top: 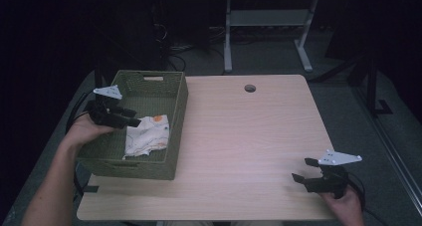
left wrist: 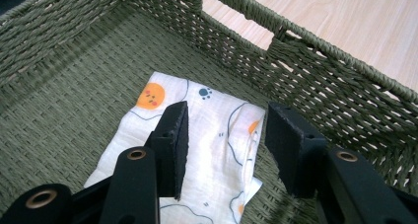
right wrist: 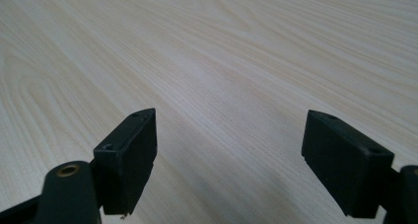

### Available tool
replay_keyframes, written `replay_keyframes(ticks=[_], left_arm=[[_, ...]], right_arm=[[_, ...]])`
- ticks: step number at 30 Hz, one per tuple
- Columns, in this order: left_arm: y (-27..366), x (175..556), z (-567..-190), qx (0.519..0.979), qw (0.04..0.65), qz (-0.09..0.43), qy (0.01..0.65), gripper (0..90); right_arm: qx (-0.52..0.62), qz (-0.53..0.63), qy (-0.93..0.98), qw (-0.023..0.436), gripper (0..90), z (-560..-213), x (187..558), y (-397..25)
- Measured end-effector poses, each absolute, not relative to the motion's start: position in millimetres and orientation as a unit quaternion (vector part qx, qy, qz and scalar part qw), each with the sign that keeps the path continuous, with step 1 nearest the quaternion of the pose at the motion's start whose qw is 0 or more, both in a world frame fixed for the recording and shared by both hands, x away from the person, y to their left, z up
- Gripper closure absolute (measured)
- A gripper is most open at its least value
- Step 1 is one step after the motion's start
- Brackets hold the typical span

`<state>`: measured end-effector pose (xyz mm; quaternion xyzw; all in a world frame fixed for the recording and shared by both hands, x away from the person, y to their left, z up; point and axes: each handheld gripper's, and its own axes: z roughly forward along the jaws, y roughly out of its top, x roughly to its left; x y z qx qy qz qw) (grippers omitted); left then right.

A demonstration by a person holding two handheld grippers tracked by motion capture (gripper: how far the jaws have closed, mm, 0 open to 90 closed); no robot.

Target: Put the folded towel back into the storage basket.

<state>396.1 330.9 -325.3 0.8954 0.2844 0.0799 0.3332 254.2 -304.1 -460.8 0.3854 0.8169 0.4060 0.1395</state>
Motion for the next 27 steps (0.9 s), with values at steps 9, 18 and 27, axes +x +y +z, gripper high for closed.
replay_keyframes(ticks=[9,18,27], left_arm=[[329,384,-321,0.890,0.345,0.083,0.286,51.0],[328,379,-320,0.884,0.356,0.087,0.291,49.4],[329,370,-323,0.870,0.379,0.086,0.302,47.6]], right_arm=[[0.378,0.410,0.818,0.140,21.0,-459,254,-301],[0.375,0.410,0.820,0.139,20.9,-459,255,-301],[0.371,0.411,0.822,0.133,20.9,-461,260,-298]])
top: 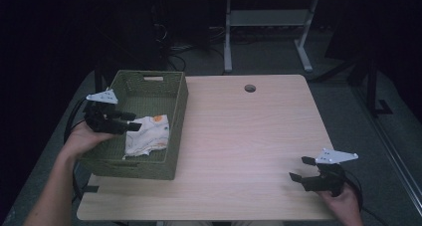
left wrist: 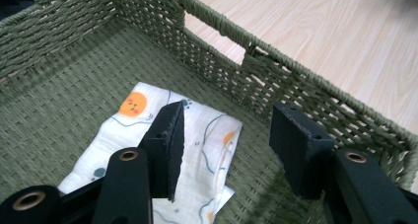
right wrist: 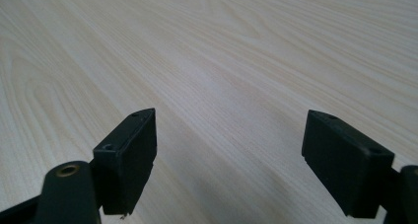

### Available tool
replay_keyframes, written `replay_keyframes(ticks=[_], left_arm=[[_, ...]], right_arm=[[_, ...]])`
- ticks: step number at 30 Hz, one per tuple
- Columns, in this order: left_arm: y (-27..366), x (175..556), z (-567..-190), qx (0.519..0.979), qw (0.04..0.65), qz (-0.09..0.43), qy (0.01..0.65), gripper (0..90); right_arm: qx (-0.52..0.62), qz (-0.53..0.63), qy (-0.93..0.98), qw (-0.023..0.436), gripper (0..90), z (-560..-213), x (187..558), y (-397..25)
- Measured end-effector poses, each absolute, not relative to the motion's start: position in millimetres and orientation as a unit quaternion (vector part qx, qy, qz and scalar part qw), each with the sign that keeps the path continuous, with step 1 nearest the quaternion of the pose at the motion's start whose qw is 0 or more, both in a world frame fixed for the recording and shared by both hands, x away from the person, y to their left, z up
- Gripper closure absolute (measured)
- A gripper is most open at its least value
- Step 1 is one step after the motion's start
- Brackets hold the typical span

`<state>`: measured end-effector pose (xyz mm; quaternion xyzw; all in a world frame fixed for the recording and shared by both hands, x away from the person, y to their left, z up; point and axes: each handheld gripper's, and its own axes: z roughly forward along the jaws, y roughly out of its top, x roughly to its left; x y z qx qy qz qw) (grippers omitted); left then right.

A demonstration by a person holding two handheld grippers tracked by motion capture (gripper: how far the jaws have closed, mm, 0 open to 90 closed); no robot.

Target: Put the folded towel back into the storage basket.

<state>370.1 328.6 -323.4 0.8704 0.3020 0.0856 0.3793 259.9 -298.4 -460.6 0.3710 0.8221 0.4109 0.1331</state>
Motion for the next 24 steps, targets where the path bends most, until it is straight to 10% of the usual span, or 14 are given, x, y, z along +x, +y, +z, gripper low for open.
replay_keyframes(ticks=[24], left_arm=[[293,360,-332,0.839,0.459,0.050,0.289,45.1]], right_arm=[[0.361,0.415,0.825,0.134,20.8,-459,259,-298]])
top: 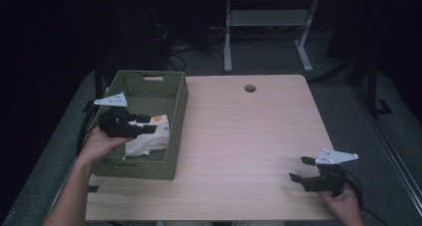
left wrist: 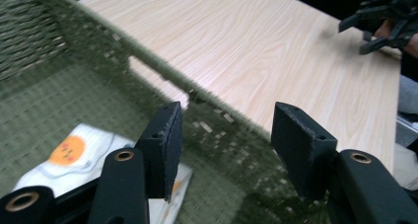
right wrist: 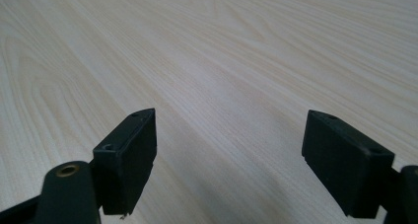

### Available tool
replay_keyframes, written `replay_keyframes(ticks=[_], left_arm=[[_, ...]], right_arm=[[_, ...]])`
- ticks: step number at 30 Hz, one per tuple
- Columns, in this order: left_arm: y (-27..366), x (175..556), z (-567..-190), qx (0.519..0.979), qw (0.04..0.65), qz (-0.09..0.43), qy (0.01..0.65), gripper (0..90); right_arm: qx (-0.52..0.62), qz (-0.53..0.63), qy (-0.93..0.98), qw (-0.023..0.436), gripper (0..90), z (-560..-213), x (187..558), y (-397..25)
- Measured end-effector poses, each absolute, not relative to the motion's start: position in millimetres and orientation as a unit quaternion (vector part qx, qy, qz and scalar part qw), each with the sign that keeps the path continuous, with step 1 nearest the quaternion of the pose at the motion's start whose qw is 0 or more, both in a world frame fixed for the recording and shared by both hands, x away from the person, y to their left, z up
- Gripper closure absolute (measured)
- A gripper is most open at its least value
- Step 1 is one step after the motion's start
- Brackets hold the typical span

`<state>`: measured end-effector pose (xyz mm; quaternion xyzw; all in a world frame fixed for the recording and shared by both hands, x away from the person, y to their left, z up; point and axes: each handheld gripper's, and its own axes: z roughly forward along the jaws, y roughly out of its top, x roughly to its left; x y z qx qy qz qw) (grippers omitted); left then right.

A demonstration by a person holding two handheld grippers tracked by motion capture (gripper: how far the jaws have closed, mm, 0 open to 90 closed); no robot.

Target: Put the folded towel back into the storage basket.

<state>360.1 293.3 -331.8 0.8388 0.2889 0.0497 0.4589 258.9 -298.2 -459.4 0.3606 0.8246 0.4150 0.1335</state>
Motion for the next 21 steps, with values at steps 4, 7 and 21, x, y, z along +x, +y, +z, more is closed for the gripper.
replay_keyframes(ticks=[4,7,21], left_arm=[[287,359,-335,0.832,0.470,0.043,0.291,43.3],[281,358,-337,0.826,0.479,0.039,0.294,42.0],[260,355,-345,0.790,0.518,0.024,0.326,38.1]], right_arm=[[0.360,0.417,0.823,0.135,20.8,-458,258,-298],[0.359,0.417,0.824,0.137,20.8,-458,258,-298],[0.355,0.420,0.824,0.139,20.8,-456,257,-298]])
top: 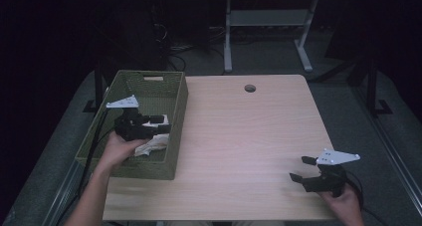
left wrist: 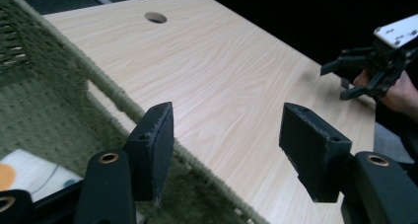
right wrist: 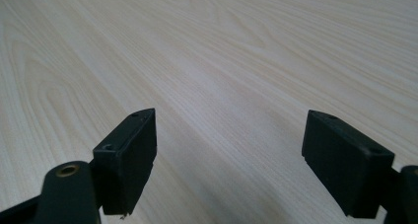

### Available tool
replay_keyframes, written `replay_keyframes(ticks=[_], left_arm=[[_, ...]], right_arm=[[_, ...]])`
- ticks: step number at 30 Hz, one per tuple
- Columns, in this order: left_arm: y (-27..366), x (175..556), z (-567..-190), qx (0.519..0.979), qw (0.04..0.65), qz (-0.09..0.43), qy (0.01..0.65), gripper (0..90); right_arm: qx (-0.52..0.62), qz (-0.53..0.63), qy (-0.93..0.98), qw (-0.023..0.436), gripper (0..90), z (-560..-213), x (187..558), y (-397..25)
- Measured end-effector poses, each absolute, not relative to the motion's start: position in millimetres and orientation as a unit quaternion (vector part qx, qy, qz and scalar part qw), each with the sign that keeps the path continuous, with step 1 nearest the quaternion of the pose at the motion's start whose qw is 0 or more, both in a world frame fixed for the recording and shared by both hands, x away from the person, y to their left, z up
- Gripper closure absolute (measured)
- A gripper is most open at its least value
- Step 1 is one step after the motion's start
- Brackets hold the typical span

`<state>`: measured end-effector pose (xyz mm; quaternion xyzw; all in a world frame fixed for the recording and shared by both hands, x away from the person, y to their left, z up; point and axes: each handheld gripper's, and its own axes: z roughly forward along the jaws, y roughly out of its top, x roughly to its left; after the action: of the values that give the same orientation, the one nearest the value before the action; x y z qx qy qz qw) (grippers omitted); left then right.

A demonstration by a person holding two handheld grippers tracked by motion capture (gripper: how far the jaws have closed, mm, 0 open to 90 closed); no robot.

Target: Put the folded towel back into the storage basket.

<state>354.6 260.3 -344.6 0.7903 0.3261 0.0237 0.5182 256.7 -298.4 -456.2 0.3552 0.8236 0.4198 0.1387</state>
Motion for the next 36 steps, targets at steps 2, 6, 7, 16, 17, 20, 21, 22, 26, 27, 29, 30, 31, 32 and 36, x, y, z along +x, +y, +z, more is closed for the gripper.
replay_keyframes(ticks=[2,6,7,16,17,20,21,22,26,27,29,30,31,32,36], left_arm=[[257,352,-345,0.788,0.522,0.026,0.324,38.2],[253,349,-346,0.783,0.532,0.023,0.322,38.2],[251,347,-346,0.782,0.534,0.023,0.320,38.2],[237,340,-349,0.777,0.549,0.016,0.308,39.1],[231,338,-349,0.778,0.549,0.017,0.304,39.6],[220,335,-347,0.779,0.556,0.015,0.291,39.6],[220,335,-347,0.779,0.556,0.015,0.291,39.8],[216,334,-347,0.778,0.558,0.014,0.290,39.8],[200,332,-348,0.778,0.562,0.009,0.280,39.8],[200,332,-348,0.778,0.562,0.009,0.280,40.0],[195,331,-351,0.772,0.570,0.002,0.280,40.2],[192,330,-354,0.772,0.570,0.002,0.282,40.2],[190,329,-355,0.772,0.570,0.000,0.282,40.2],[189,329,-356,0.772,0.571,-0.002,0.281,40.2],[179,323,-353,0.778,0.568,0.003,0.269,40.2]], right_arm=[[0.355,0.420,0.823,0.139,20.8,-456,257,-298],[0.354,0.421,0.823,0.140,20.8,-456,256,-298],[0.354,0.420,0.824,0.140,20.8,-456,256,-298],[0.353,0.420,0.824,0.140,20.8,-456,256,-298],[0.353,0.421,0.824,0.140,20.8,-455,256,-298],[0.353,0.421,0.824,0.139,20.8,-455,256,-298],[0.353,0.421,0.824,0.139,20.8,-455,256,-298],[0.351,0.422,0.824,0.140,20.8,-455,256,-298],[0.352,0.424,0.822,0.141,20.8,-454,255,-299],[0.352,0.424,0.822,0.141,20.8,-454,255,-299],[0.354,0.423,0.822,0.140,20.8,-454,255,-300],[0.354,0.423,0.822,0.139,20.8,-454,255,-300],[0.354,0.423,0.822,0.139,20.8,-454,255,-300],[0.354,0.423,0.822,0.139,20.8,-454,255,-300],[0.351,0.424,0.823,0.140,20.8,-454,255,-299]])
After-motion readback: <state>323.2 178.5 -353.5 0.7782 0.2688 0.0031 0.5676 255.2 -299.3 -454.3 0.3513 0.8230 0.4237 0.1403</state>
